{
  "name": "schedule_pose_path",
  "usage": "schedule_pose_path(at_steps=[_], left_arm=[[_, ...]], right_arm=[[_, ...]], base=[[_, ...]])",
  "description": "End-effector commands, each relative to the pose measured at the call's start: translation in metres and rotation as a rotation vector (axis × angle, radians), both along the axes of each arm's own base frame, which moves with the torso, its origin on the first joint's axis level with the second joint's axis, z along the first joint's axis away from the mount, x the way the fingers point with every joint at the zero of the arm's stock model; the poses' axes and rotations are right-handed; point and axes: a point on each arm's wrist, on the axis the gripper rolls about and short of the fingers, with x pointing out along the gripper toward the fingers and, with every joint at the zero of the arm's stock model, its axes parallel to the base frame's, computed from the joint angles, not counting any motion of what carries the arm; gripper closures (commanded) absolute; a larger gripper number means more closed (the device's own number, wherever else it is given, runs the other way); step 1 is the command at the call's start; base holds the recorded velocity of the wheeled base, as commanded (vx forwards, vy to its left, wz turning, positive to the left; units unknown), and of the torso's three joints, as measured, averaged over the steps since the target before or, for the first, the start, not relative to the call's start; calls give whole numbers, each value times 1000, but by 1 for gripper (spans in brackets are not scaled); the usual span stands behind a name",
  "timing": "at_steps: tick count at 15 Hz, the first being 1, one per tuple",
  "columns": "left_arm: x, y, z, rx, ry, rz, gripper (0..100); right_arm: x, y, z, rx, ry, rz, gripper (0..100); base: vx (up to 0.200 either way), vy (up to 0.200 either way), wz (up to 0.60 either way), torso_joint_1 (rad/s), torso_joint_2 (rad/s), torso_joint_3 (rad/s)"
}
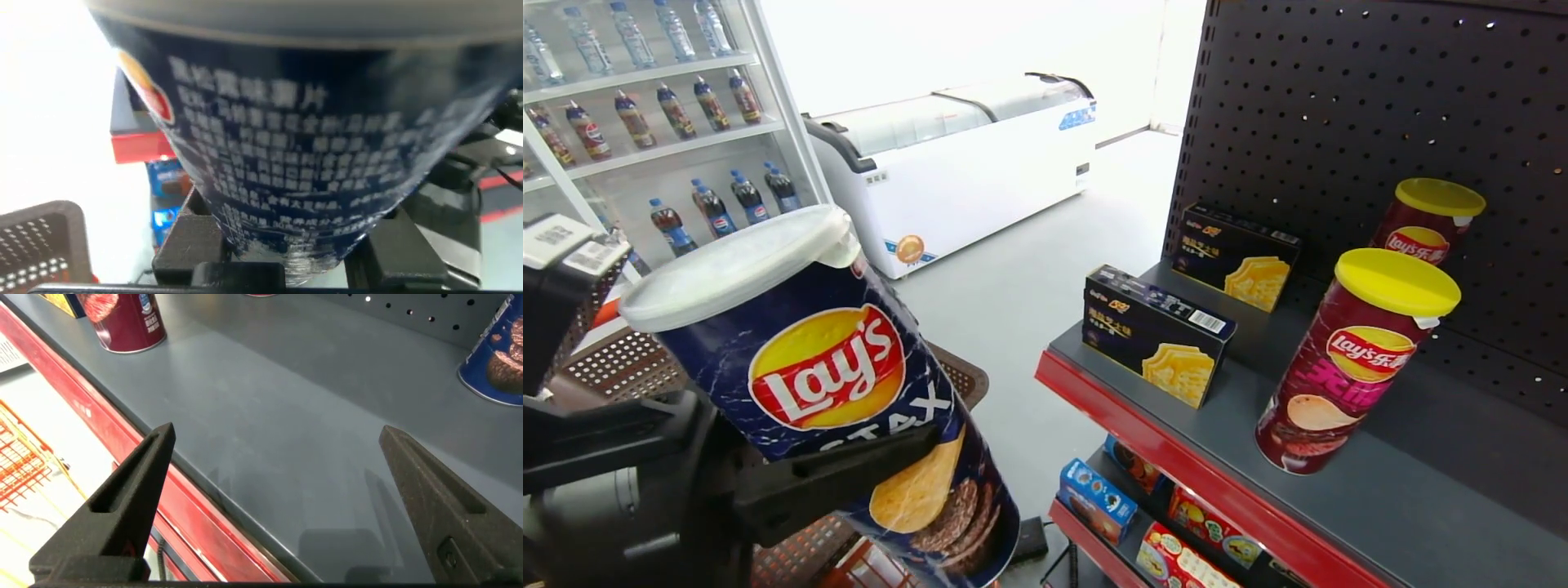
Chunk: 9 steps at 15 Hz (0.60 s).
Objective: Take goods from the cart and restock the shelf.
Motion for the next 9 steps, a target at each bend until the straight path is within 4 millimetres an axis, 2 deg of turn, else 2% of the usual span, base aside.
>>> schedule_pose_path(at_steps=[1, 2, 5, 9], left_arm=[[-4, -3, -2, 10, 13, -27, 100], [-14, 1, -2, 25, 32, -44, 100], [-26, 6, -5, 54, 72, -64, 100], [-28, 6, -6, 57, 72, -75, 100]], right_arm=[[0, 0, 0, -1, 1, 0, 0], [0, 0, 0, -1, 1, 0, 0], [0, 0, 0, -1, 1, 0, 0], [0, 0, 0, -1, 1, 0, 0]], base=[[0, 0, 0, 0, 0, 0], [0, 0, 0, 0, 0, 0], [0, 0, 0, 0, 0, 0], [0, 0, 0, 0, 0, 0]])
